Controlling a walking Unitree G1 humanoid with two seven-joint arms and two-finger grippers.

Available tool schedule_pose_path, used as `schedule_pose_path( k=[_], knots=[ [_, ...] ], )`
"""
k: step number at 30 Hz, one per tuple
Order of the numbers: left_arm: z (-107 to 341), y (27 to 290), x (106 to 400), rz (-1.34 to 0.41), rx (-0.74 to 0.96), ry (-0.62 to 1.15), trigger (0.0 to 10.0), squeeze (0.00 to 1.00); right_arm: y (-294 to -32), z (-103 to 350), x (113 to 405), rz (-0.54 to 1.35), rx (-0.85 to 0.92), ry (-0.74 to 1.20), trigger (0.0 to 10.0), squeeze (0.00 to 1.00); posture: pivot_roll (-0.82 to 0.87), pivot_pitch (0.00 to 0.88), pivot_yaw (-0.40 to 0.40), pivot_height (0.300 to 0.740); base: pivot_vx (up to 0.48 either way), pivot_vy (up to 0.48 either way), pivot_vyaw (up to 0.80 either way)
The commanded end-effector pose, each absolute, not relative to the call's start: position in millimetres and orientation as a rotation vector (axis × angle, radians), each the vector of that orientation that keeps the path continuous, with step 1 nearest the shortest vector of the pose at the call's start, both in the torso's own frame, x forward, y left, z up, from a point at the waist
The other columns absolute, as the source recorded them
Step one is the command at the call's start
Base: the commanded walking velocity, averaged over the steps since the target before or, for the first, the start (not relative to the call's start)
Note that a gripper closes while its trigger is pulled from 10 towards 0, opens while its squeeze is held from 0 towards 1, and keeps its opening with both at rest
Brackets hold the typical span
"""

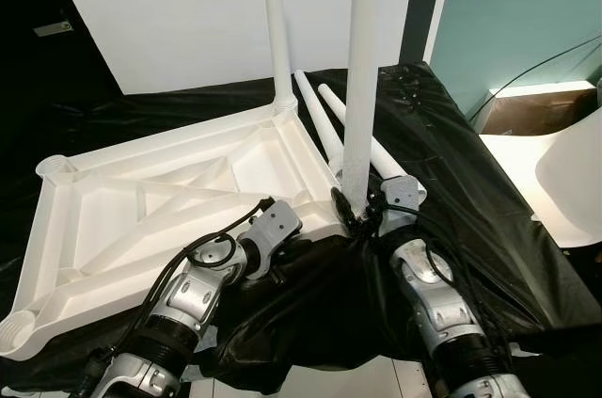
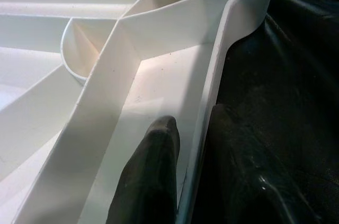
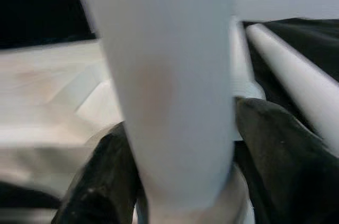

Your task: Building children table

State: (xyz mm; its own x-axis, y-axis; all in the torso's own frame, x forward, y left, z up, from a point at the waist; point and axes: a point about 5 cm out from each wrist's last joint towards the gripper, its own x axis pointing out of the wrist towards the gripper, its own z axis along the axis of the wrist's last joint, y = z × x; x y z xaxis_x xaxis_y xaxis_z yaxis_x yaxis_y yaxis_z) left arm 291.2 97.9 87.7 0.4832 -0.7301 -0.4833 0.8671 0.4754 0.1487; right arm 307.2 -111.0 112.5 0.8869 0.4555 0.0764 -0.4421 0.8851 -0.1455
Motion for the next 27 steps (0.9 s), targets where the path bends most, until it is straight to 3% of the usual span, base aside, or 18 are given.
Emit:
schedule_pose_path(
  k=[1, 10, 11, 22, 27],
  knots=[
    [54.1, 101.5, 274.1, -1.060, 0.391, 0.556, 10.0, 0.00, -112.7, 111.7, 309.1, 0.517, -0.141, -0.101, 10.0, 0.00, -0.05, 0.000, 0.053, 0.740, 0.000, 0.000, 0.00],
    [54.5, 100.6, 274.9, -1.060, 0.388, 0.554, 10.0, 0.00, -137.9, 135.5, 332.6, 0.704, -0.270, -0.078, 10.0, 0.00, -0.05, 0.000, 0.047, 0.740, 0.000, 0.000, 0.00],
    [54.4, 100.5, 275.0, -1.057, 0.387, 0.554, 10.0, 0.00, -138.5, 138.0, 335.0, 0.739, -0.293, -0.058, 0.0, 0.00, -0.05, 0.000, 0.045, 0.740, 0.000, 0.000, 0.00],
    [53.7, 103.4, 273.7, -1.037, 0.380, 0.556, 10.0, 0.00, -139.6, 127.7, 338.3, 0.863, -0.271, 0.103, 0.0, 0.00, -0.03, 0.000, 0.038, 0.740, 0.000, 0.000, 0.00],
    [52.9, 104.1, 273.1, -1.033, 0.377, 0.560, 10.0, 0.00, -132.6, 116.2, 335.5, 0.756, -0.208, 0.102, 0.0, 0.00, -0.03, 0.000, 0.034, 0.740, 0.000, 0.000, 0.00]
  ],
)
